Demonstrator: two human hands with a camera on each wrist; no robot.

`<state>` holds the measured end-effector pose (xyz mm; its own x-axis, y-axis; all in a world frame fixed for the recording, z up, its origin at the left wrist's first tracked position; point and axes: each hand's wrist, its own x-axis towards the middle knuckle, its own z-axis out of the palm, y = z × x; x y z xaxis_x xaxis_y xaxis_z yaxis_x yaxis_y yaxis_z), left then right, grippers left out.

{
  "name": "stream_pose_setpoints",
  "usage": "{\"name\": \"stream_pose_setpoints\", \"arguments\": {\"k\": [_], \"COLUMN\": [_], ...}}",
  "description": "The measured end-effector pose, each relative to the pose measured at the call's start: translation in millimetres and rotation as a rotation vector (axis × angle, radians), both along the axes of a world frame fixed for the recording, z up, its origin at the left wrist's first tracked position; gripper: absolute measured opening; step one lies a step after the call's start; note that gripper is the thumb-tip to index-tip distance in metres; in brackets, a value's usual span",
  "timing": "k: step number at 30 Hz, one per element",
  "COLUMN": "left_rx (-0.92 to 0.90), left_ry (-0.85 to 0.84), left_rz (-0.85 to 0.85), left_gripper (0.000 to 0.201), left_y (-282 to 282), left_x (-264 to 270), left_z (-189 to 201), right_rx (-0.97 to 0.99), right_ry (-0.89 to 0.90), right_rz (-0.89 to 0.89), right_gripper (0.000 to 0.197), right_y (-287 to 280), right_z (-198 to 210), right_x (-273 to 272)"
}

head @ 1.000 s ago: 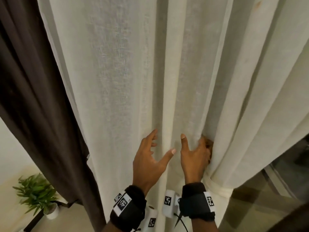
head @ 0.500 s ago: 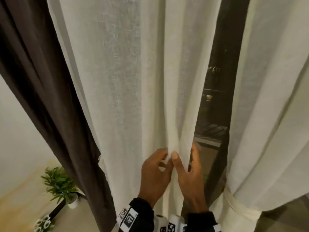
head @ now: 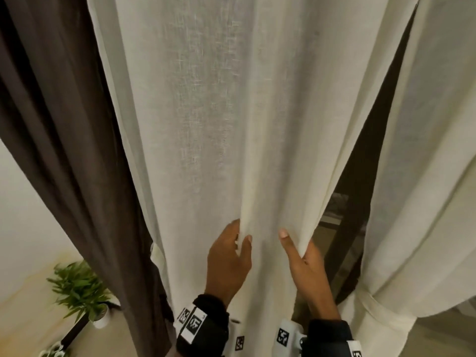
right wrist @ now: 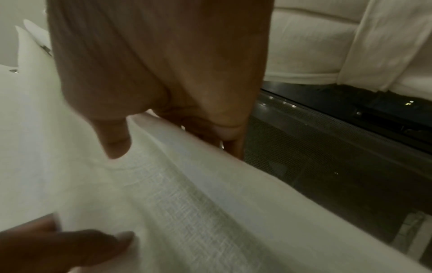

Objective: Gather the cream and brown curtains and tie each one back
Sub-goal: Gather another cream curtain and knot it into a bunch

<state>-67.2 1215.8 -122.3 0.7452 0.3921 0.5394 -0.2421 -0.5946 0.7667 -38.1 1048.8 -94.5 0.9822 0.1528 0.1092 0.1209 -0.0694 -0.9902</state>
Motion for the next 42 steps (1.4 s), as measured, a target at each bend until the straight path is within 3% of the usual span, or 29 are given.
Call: {"name": "stream_pose_setpoints", "arguments": {"k": [4,6,8,10,12,13,15,17,19,23,27,30,34,36,39,42], "left_rx": [0.156,0.082,-0.013,0.003,0.058,0.05,-0.084,-0.213,-0.238,-0.209,-0.062,0.038,0.08,0.092,0.074,-0.027], "left_ry": [0.242,0.285,0.129,-0.159,-0.387,-0.431,-0.387,-0.272,-0.217,-0.171,-0.134,-0.154,-0.141,-0.135,-0.163,-0.293], "left_rz": [-0.457,-0.629,-0.473,-0.109,0.305,0.468,0.622,0.593,0.453,0.133,-0.044,-0.1,-0.162,-0.216,-0.133,0.166], "left_gripper": [0.046,0.047,0.038,0.027,0.016,0.017,0.04,0.05,0.031,0.04,0.049,0.035,0.017,0.02,0.04,0.032], "left_y": [7,16,33,55,78,89,108,118,118,87,54,44,37,38,52,80], "left_x": [-13,-19,-23,-27,-34,-36,-35,-34,-32,-32,-37,-39,-40,-41,-41,-39], "left_z": [-15,-17,-14,-5,6,11,13,6,-1,-10,-12,-12,-18,-19,-13,-9], "right_rx": [-0.129,-0.142,-0.138,-0.092,-0.063,-0.063,-0.067,-0.056,-0.042,-0.017,0.008,-0.018,-0.063,-0.091,-0.056,-0.07], "right_ry": [-0.072,-0.077,-0.06,-0.036,-0.002,0.013,0.031,0.048,0.031,-0.012,0.018,-0.103,-0.195,-0.191,-0.122,-0.14], "right_rz": [0.019,-0.055,-0.148,-0.208,-0.227,-0.229,-0.239,-0.231,-0.205,-0.152,-0.015,0.05,0.037,-0.019,-0.095,-0.32], "right_gripper": [0.056,0.054,0.039,0.023,0.022,0.025,0.027,0.015,0.012,0.044,0.066,0.047,0.05,0.042,0.026,0.038], "right_y": [26,37,43,45,49,53,59,65,73,85,93,96,103,103,93,69], "right_z": [0,-6,-12,-15,-13,-12,-10,-6,0,8,9,17,17,12,7,7], "right_x": [-14,-15,-15,-17,-22,-24,-27,-31,-34,-39,-39,-39,-29,-21,-8,4]}}
